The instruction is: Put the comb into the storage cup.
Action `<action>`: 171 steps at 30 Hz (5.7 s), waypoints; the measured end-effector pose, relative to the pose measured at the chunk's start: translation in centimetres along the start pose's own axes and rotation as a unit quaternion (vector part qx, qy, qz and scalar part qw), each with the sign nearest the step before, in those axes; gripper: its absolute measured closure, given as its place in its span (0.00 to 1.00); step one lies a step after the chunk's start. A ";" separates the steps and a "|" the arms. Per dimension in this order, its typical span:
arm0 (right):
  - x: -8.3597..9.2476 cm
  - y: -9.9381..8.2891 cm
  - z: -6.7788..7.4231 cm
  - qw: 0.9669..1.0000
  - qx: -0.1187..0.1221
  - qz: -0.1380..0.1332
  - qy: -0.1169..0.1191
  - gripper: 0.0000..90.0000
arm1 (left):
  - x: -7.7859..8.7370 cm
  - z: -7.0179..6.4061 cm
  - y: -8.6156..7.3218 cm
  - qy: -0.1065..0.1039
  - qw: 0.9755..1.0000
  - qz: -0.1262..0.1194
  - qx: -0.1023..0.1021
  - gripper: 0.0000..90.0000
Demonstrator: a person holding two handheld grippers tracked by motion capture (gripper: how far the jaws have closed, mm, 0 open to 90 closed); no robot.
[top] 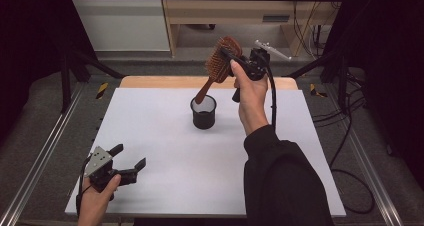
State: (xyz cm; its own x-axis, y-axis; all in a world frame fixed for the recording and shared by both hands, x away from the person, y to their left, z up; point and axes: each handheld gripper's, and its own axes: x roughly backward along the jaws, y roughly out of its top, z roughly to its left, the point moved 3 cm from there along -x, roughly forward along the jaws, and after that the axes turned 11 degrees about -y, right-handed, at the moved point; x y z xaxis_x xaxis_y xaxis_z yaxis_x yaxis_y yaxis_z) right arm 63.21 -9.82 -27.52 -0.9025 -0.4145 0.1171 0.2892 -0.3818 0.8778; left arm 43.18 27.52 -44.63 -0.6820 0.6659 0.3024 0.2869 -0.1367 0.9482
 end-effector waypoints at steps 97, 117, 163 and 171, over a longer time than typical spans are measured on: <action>-3.3 -6.0 -2.6 0.998 0.023 0.043 -0.026 0.57 | -0.2 -0.1 -0.1 -0.004 1.000 0.000 -0.010 0.04; -4.1 -7.7 -2.1 0.997 0.044 0.058 -0.025 0.57 | -0.2 0.0 -0.1 -0.003 1.000 -0.001 -0.008 0.04; -5.5 -8.5 -3.6 0.996 0.030 0.080 -0.032 0.53 | -0.4 -0.2 -0.1 -0.009 1.000 0.004 -0.012 0.04; -5.6 -8.4 -4.2 0.996 0.027 0.085 -0.032 0.53 | -0.4 -0.2 -0.2 -0.009 1.000 0.004 -0.011 0.04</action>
State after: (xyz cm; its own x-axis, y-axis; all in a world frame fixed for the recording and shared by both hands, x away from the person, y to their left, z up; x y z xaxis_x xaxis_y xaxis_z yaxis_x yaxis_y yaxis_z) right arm 67.14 -7.75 -37.51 -0.8613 -0.4146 0.2939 0.4233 -0.2652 0.8663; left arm 43.30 27.13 -44.89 -0.6669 0.6779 0.3092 0.2774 -0.1593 0.9475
